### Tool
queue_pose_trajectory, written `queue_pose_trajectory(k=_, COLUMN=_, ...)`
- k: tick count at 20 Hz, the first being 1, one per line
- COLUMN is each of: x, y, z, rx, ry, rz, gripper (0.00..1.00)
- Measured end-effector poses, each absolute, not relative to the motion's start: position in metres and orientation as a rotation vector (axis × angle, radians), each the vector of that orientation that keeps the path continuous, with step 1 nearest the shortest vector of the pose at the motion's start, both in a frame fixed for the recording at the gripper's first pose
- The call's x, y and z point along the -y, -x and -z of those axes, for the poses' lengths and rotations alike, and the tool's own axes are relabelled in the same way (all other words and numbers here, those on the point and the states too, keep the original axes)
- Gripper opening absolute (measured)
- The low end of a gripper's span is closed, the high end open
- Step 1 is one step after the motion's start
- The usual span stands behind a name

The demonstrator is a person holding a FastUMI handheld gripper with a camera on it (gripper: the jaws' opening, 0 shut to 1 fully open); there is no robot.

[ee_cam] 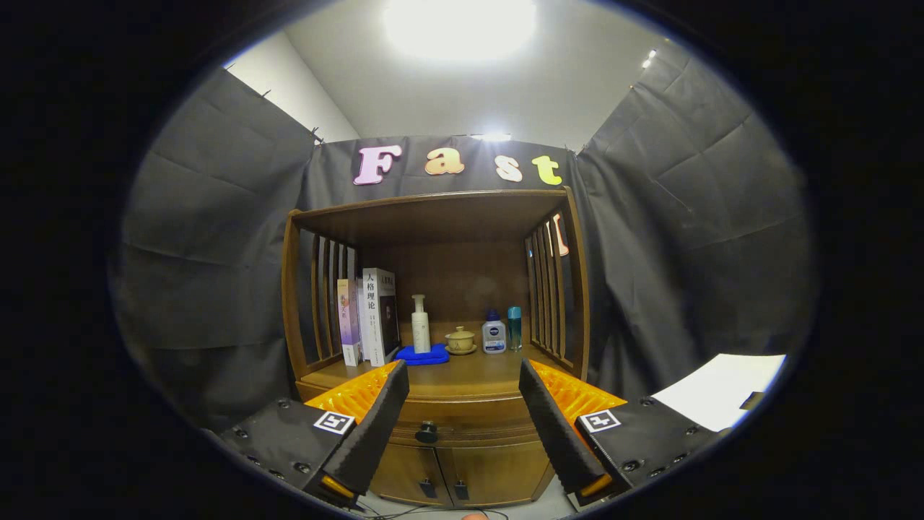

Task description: Pull open the drawer, take out the items inside it, and place them on the countertop above the cabinet.

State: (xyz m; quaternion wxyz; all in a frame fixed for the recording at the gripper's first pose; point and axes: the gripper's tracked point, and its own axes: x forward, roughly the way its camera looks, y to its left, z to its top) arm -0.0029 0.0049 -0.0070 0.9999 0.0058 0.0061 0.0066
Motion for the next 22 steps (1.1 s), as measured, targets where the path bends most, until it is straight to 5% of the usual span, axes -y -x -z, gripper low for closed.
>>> queue_pose_trajectory(k=12, x=-0.012, y=0.004, z=0.017, rx=-0.053, ry=-0.043, rz=-0.048, gripper=0.97)
queue_pose_trajectory(k=22, x=-0.043, y=-0.071, z=0.061, rx=-0.121, ry=-0.082, rz=-0.11, gripper=0.97)
